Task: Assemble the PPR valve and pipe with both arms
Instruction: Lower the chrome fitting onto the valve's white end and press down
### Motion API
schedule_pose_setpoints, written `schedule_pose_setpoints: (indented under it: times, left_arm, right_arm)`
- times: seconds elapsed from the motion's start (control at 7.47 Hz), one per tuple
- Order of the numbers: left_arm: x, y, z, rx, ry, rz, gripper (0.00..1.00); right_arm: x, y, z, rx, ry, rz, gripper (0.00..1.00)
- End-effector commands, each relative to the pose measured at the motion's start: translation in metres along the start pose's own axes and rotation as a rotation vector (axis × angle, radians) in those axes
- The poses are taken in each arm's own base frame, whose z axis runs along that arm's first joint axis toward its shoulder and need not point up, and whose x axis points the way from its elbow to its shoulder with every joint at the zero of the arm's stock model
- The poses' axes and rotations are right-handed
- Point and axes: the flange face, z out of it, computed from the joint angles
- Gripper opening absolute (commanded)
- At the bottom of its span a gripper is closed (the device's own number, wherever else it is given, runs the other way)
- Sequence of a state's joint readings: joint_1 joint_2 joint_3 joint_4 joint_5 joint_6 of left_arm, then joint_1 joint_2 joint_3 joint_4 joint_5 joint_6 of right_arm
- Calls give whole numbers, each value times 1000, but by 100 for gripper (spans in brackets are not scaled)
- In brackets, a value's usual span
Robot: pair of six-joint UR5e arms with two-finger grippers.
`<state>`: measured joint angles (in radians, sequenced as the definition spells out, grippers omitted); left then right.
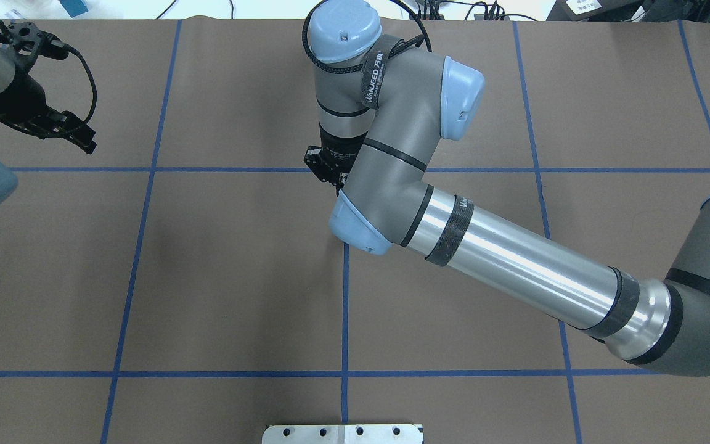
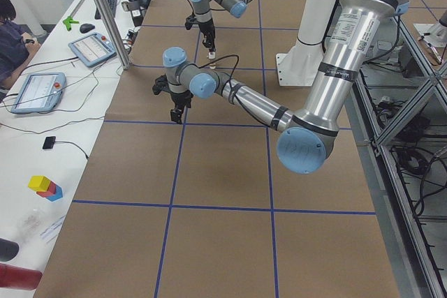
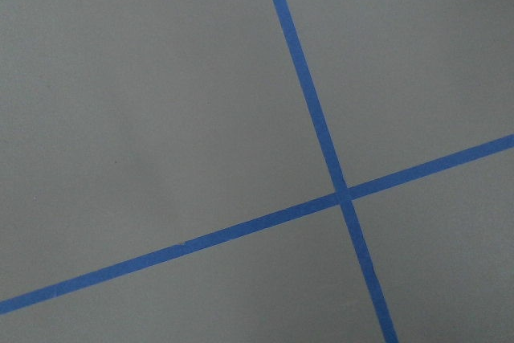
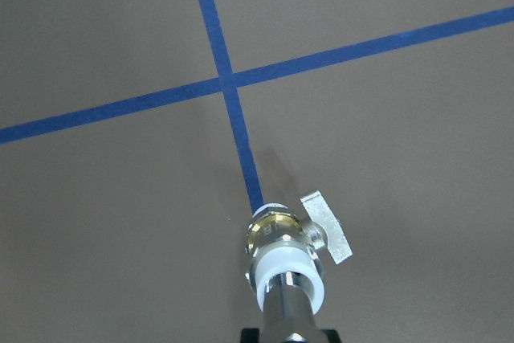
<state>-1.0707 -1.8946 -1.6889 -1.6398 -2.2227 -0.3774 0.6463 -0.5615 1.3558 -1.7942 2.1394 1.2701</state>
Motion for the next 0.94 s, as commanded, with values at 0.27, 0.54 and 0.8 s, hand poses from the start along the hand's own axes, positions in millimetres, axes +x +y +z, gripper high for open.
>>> schedule_pose_setpoints:
  times: [0.27,0.54,0.8]
  left_arm:
    - [0,0,1,-2,0,0,100]
    - [0,0,1,-2,-2,-2,100]
    - [0,0,1,-2,-2,-2,100]
  right_arm:
    - [2,0,2,-3,1,1,0]
    - [3,2,8,-3,-6,-9,0]
    - [1,4,8,-4,-7,-12,0]
